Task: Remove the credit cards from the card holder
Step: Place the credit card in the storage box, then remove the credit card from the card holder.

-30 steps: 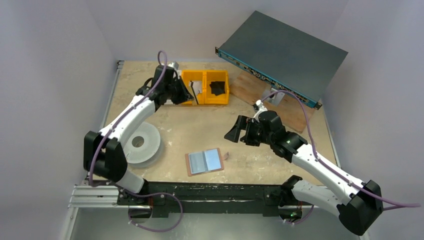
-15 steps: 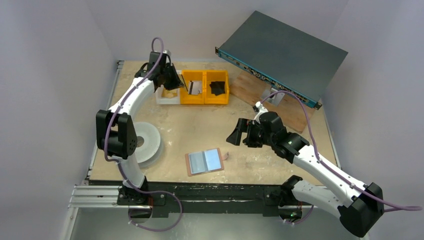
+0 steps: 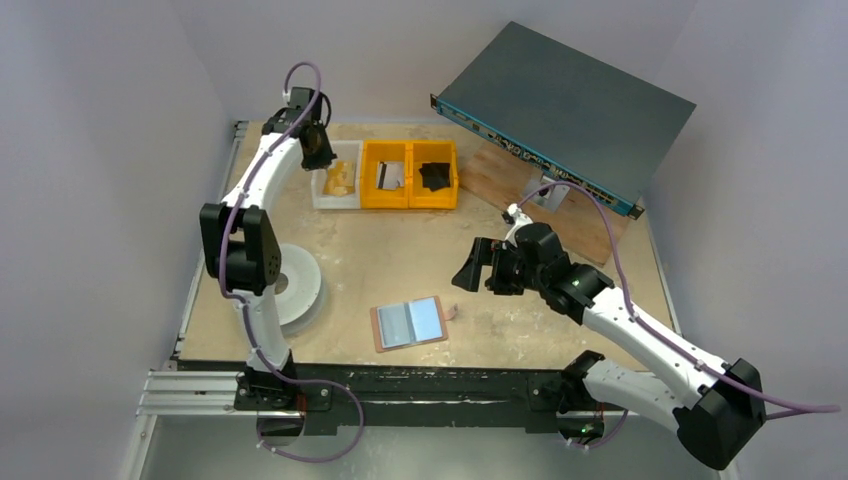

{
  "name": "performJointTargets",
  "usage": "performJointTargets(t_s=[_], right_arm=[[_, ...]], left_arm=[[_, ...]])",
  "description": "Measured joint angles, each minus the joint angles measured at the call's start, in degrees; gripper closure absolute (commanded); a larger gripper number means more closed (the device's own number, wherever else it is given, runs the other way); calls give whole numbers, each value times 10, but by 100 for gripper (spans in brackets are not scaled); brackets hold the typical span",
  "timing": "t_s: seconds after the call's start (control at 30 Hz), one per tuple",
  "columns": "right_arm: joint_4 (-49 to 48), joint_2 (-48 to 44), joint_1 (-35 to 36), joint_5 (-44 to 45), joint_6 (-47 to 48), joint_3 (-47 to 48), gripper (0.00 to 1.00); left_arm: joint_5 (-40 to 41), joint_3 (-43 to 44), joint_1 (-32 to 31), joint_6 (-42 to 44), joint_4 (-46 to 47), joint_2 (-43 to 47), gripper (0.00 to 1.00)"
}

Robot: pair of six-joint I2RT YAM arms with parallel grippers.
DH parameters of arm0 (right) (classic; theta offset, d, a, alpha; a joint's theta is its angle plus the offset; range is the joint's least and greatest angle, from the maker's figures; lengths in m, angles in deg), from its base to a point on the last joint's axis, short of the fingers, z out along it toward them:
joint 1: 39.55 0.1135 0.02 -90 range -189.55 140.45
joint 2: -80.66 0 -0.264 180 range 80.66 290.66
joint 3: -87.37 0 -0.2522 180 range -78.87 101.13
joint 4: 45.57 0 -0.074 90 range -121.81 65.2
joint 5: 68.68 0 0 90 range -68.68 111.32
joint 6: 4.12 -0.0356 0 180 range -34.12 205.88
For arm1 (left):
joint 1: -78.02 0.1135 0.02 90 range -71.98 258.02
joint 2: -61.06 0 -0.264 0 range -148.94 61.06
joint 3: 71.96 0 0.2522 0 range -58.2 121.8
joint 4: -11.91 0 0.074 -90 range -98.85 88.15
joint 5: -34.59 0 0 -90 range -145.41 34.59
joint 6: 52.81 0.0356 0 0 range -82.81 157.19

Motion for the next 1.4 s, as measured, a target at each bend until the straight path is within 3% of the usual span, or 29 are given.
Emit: performJointTargets(t_s=[0.2,0.33,0.43,0.77,0.93,1.07,1.3,1.4], right_arm=[[-2,9,0,0,3,0,4],[-5,10,0,0,4,-2,3],[-7,11,0,1,4,-7,3],[-16,35,0,3,6,-8,4],[-25,49,6,9,10,-7,6],[-30,70,45,38,9,0,8],[-51,151,163,91,-6,40,26],[-54,195,201,115,-14,58,30]], left_arm=[[19,33,0,15,-38,-69,91],[20,77,0,26,-58,-105,71],[19,97,0,29,-63,-112,61],[-18,104,0,29,-64,-90,56],[-73,18,0,8,-55,8,56],[-127,-108,-9,-26,-31,149,55],[-174,-306,-74,-65,-2,362,54],[-185,-395,-90,-72,-7,439,54]])
